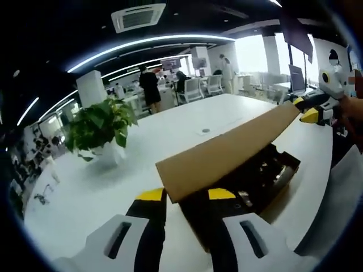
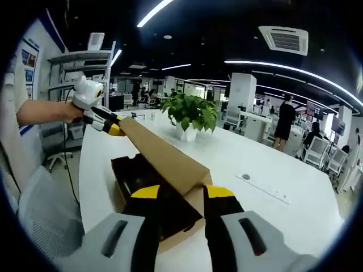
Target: Operate the shoe box by opening the lid, removing the specified soft item, and placing it in the target area until the item is outside and the box remains undamaged.
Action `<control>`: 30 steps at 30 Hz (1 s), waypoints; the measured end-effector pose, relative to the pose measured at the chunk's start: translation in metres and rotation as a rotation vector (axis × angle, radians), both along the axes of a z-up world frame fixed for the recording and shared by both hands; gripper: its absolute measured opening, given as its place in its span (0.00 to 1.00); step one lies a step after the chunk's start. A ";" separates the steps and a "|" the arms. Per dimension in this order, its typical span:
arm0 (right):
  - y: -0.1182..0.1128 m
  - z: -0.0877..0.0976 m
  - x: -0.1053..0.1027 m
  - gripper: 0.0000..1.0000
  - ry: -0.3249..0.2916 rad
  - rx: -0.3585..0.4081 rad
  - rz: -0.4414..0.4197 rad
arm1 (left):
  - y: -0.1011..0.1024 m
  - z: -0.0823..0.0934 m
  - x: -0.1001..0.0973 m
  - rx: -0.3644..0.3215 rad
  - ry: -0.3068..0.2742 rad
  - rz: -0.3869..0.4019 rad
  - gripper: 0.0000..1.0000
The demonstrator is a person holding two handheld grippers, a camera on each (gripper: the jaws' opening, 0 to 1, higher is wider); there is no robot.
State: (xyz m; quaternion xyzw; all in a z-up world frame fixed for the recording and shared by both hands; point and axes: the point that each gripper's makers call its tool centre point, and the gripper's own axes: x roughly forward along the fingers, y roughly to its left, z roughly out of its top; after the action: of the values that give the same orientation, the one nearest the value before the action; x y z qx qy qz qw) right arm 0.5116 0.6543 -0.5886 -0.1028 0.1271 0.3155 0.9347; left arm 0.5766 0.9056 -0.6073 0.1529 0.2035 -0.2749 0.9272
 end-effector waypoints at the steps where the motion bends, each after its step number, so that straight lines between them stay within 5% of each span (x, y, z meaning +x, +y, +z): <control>1: 0.000 0.001 0.001 0.26 -0.001 0.000 -0.001 | 0.001 0.001 0.003 0.001 -0.004 0.006 0.21; 16: -0.007 0.011 0.023 0.21 -0.016 -0.019 -0.021 | 0.009 0.009 0.030 0.033 -0.045 0.112 0.01; 22: -0.012 0.013 0.031 0.16 -0.020 -0.007 -0.040 | 0.012 0.011 0.041 -0.009 -0.041 0.147 0.00; 30: -0.025 -0.007 0.034 0.15 0.012 -0.027 -0.077 | 0.010 0.015 0.046 -0.021 -0.048 0.148 0.00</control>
State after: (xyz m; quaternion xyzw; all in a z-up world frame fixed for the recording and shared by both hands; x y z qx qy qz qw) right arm 0.5454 0.6289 -0.5960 -0.1084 0.1409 0.2781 0.9440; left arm 0.6229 0.9155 -0.5925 0.1344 0.1891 -0.2038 0.9511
